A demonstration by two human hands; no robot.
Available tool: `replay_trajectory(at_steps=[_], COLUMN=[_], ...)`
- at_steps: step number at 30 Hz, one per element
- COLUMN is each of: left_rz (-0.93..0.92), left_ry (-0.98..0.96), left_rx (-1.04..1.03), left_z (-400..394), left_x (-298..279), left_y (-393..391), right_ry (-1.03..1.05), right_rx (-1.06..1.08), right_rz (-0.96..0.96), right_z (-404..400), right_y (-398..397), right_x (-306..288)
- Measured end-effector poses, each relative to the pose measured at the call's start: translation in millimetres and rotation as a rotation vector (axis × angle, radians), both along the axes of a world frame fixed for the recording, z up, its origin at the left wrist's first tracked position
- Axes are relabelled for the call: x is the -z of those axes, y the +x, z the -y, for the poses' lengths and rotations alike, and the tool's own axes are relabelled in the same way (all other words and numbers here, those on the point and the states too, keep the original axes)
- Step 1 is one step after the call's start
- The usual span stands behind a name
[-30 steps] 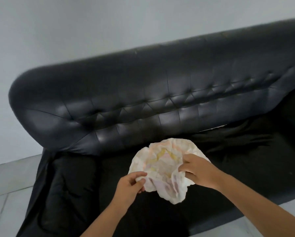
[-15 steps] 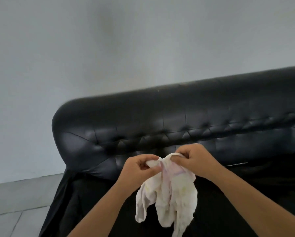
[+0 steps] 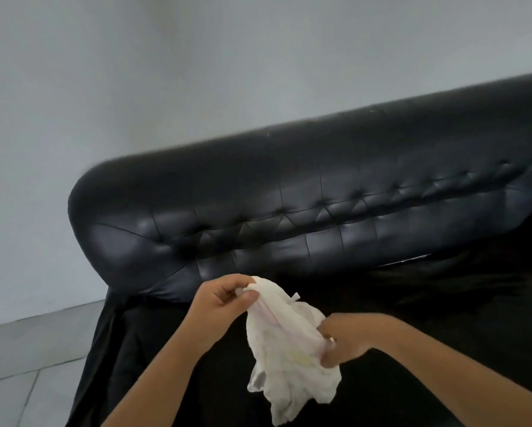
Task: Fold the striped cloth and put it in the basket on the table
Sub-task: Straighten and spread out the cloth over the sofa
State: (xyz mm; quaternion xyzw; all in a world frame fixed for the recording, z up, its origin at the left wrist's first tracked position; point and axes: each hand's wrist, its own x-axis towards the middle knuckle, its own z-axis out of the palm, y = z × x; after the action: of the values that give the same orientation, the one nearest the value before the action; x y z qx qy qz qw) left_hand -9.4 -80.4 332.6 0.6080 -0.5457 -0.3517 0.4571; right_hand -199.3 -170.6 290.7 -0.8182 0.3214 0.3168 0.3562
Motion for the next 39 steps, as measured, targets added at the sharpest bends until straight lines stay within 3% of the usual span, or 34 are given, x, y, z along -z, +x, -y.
replay_trajectory(at_steps=[4,11,13,16,19,22,24,26,28,31,34,39], left_rz=[-0.148,-0.435,-0.459,-0.395,-0.319,-0.048,0.075,0.125,0.104,0.083,0.031,-0.029], left_ry=[-0.08,-0.057,-0.023,0.124,0.248,0.301,0.334,0.341,0.337,0.28,0.248,0.092], left_rx=[-0.087,-0.217,-0.275,-0.262,-0.32,-0.48,-0.568,-0.619,-0.688,-0.719,-0.71,-0.616], left_z=[-4,2,4,1,-8,-16,-16,-10,2,27,61,128], left_x=[-10,3,11,31,57,83,93,99,98,90,77,21], left_y=[27,39,43,44,48,60,61,56,52,42,31,17], right_ry=[-0.054,-0.017,-0.141,-0.427,-0.654,-0.818,-0.812,-0.794,-0.733,-0.669,-0.746,-0.956], right_rx=[-0.143,-0.162,-0.21,-0.207,-0.161,-0.185,-0.106,-0.081,-0.048,-0.058,0.091,0.689], right_rz=[-0.188,-0.141,-0.202,-0.266,-0.173,0.094,0.329,0.447,0.365,0.077,-0.059,0.386], right_z=[-12,-34,-32,-14,13,35,37,32,29,45,70,126], right_y=[-20,-36,-36,-44,-65,-95,-111,-113,-106,-108,-115,-119], right_x=[60,95,106,112,103,76,64,47,32,24,12,-44])
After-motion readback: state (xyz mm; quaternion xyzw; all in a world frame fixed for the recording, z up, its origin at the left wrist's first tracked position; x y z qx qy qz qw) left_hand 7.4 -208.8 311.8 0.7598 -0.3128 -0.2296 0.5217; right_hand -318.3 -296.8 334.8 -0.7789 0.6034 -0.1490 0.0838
